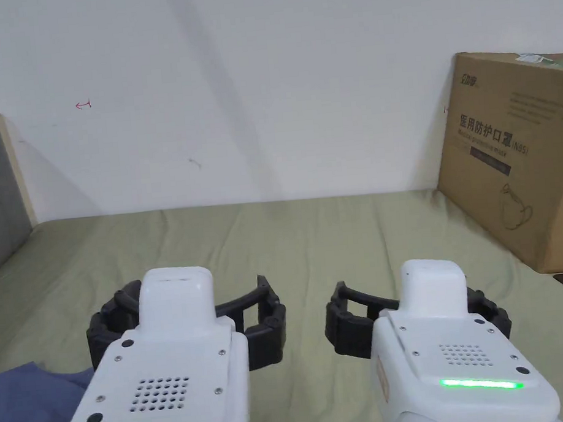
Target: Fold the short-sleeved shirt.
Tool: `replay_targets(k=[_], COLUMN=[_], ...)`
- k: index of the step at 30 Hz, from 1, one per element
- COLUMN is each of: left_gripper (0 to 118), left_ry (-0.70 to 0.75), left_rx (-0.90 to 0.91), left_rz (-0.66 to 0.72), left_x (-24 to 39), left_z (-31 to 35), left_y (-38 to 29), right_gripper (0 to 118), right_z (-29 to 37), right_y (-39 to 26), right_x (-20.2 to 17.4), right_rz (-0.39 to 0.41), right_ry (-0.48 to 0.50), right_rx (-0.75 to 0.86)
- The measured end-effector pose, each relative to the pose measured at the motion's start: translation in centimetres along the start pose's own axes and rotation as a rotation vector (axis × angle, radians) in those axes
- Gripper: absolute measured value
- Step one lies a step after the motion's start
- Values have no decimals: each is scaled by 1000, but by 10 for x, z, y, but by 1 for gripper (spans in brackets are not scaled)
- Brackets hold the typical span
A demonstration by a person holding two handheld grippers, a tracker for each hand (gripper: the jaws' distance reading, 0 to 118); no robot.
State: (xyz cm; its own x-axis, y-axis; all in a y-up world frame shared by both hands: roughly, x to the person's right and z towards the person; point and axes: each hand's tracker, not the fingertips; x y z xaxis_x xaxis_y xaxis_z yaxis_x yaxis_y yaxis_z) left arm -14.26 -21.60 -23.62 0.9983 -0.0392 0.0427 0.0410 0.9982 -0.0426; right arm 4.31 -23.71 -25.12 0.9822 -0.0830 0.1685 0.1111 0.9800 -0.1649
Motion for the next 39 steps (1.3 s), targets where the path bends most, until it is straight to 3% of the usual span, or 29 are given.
replay_targets(k=[5, 11, 13, 14, 15, 16, 17, 18, 21, 25, 29, 32, 39], left_gripper=[113, 112, 105, 87, 63, 37, 10, 3, 0, 0, 0, 0, 0], left_ry=[21, 30, 40, 23, 24, 44, 83, 96, 60, 32, 30, 21, 31], left_rx=[-9, -42, -61, -40, -23, -24, -33, -27, -15, -31, -41, -41, -66], left_rz=[55, 93, 96, 87, 51, 6, -29, -62, -50, -25, -24, -9, 6], left_x=[-10, -21, -21, -21, -19, -16, -13, -12, -14, -15, -14, -14, -26], left_z=[-2, -4, 0, 2, 2, 2, 0, -1, 0, -3, -6, -6, -5], left_y=[0, 3, 3, 1, 0, 0, 0, -3, -4, -4, -3, -2, -2], right_gripper=[118, 118, 108, 80, 41, 13, 12, 12, 12, 12, 12, 2, 0], right_z=[12, 19, 20, 21, 19, 15, 14, 14, 6, 3, 7, 9, 10], right_y=[3, 11, 10, 9, 8, 6, 5, 6, 3, 4, 4, 3, 5], right_x=[-5, -4, -2, -6, -8, -9, -9, -5, 1, 4, 2, 0, -10], right_rz=[158, 98, 90, 113, 166, 189, 205, 184, 148, 174, 149, 166, 156], right_ry=[-36, -46, -12, -31, -91, -112, -142, -101, -52, -44, -41, -33, 17], right_rx=[119, 93, 109, 116, 125, 128, 114, 109, 81, 70, 86, 97, 103])
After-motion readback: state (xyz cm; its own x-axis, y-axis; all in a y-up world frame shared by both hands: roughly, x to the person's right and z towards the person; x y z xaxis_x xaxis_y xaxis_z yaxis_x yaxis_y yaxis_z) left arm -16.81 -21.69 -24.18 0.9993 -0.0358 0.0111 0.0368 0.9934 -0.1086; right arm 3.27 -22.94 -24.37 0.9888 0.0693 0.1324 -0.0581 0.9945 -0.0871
